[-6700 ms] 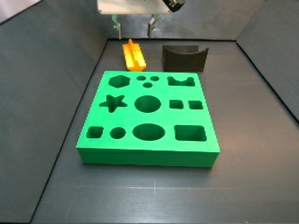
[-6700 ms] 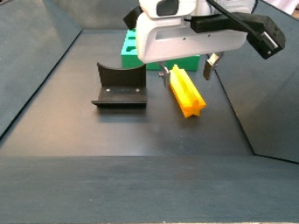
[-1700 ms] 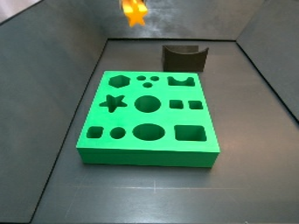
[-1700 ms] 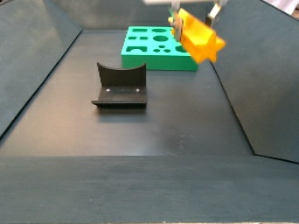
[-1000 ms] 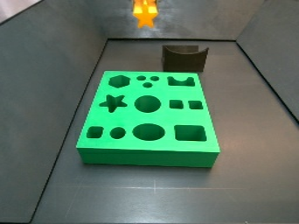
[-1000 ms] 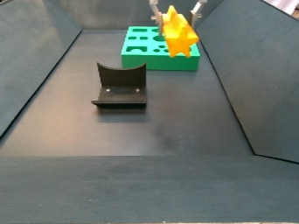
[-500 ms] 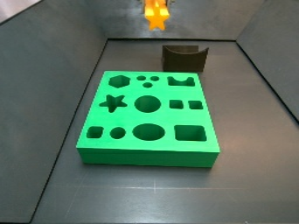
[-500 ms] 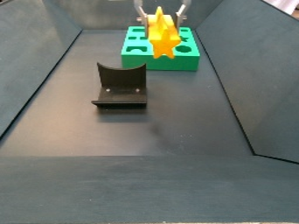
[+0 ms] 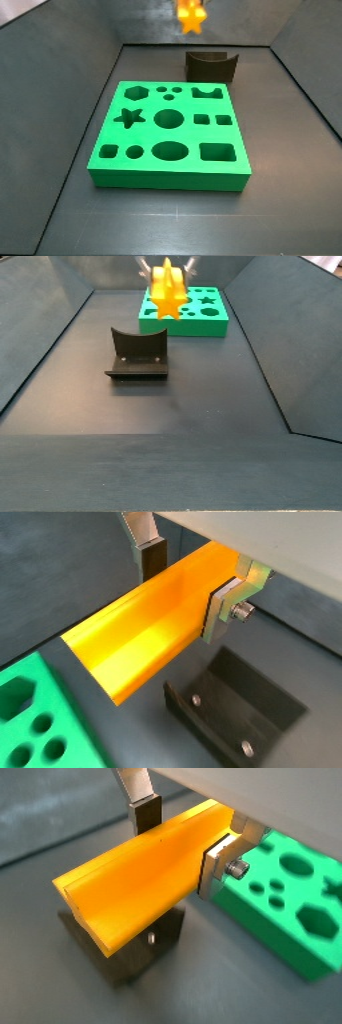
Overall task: Pick up the star object. Move up. Place the star object on the fixture. Regrasp the star object. Move to above the board. Insert the star object.
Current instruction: Place the star object on the fixture.
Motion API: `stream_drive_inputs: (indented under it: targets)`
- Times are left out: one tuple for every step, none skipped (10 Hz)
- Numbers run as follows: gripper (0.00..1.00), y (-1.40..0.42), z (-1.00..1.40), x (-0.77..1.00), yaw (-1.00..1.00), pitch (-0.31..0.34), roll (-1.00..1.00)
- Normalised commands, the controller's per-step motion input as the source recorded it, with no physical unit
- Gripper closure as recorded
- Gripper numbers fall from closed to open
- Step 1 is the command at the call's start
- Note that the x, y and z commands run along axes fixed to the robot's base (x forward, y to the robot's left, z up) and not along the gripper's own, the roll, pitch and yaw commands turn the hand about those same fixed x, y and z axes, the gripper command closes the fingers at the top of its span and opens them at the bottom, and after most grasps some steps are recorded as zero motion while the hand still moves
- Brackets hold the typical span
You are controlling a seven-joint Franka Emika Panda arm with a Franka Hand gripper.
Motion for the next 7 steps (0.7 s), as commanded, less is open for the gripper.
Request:
stream_drive_inputs:
  targets:
    - [1.0,0.05,0.23,0.95,-0.08,-0.116,-1.0]
    - [1.0,0.04,0.09,0.81,-0.08,-0.089,-1.0]
    - [1.0,0.04,0.05,0.69,-0.07,-0.066,-1.0]
    - [1.0,0.04,0.04,0.59,-0.07,-0.043,-1.0]
    - [1.0,0.04,0.02,0.49,-0.07,-0.025,-1.0]
    - [1.0,0.04,0.01,0.39,-0.07,-0.009,-1.0]
    - [1.0,0.04,0.0,0.29,-0.07,0.008,-1.0]
